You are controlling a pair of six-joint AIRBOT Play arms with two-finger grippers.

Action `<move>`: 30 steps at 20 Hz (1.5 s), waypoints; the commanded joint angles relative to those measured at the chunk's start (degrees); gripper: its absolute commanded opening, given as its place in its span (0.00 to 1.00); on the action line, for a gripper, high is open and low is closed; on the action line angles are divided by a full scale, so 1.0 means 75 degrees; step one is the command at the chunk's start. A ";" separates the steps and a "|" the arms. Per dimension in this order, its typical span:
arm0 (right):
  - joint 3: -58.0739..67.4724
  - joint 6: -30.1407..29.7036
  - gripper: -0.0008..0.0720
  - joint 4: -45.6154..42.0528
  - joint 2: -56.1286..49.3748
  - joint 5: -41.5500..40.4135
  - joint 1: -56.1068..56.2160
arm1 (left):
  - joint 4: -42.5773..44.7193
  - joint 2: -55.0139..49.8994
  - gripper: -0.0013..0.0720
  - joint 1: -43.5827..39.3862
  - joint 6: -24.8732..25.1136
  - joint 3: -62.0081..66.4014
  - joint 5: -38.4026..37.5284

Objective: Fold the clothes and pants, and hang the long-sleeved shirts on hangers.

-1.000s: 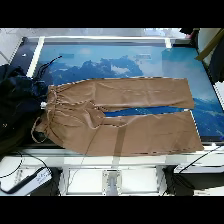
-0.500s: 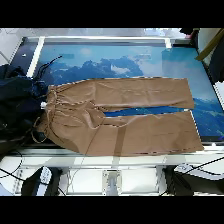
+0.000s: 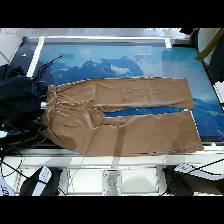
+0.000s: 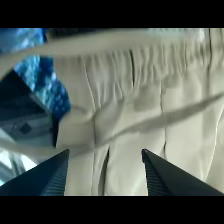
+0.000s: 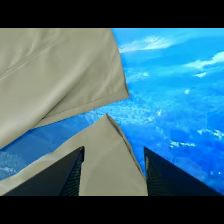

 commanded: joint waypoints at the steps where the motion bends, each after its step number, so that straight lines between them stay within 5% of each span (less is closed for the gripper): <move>1: -0.0047 0.0006 0.57 0.0023 0.0003 0.0388 -0.0006 | -0.0047 -0.0166 0.71 0.0265 0.0058 -0.0044 0.0685; 7: -0.0047 0.0385 0.57 0.0096 0.0009 0.0871 -0.0006 | -0.0020 -0.0498 0.69 0.0778 0.0609 -0.0044 0.0694; 13: -0.0047 0.0481 0.57 0.0239 0.0012 0.1207 -0.0006 | -0.2235 -0.1486 0.66 0.0761 0.2463 -0.0041 0.1067; 17: -0.0044 0.0487 0.57 0.0242 0.0029 0.1253 -0.0006 | -0.2416 -0.1912 0.65 0.0758 0.2629 -0.0041 0.1204; 19: -0.0044 0.0484 0.57 0.0242 0.0099 0.1253 -0.0006 | -0.2553 -0.1938 0.49 0.0731 0.2818 -0.0041 0.1358; 20: -0.0044 0.0481 0.57 0.0242 0.0152 0.1250 -0.0006 | -0.2550 -0.1938 0.49 0.0667 0.2815 -0.0041 0.1448; 21: -0.0044 0.0481 0.57 0.0242 0.0210 0.1247 -0.0006 | -0.2550 -0.1938 0.36 0.0560 0.2815 -0.0038 0.1486; 22: -0.0044 0.0478 0.57 0.0239 0.0283 0.1244 -0.0009 | -0.2547 -0.1932 0.08 0.0437 0.2824 -0.0038 0.1486; 30: -0.0277 -0.0055 0.52 0.0052 0.0507 0.1880 -0.1259 | -0.2547 -0.1422 0.04 0.0227 0.2949 0.0291 0.1195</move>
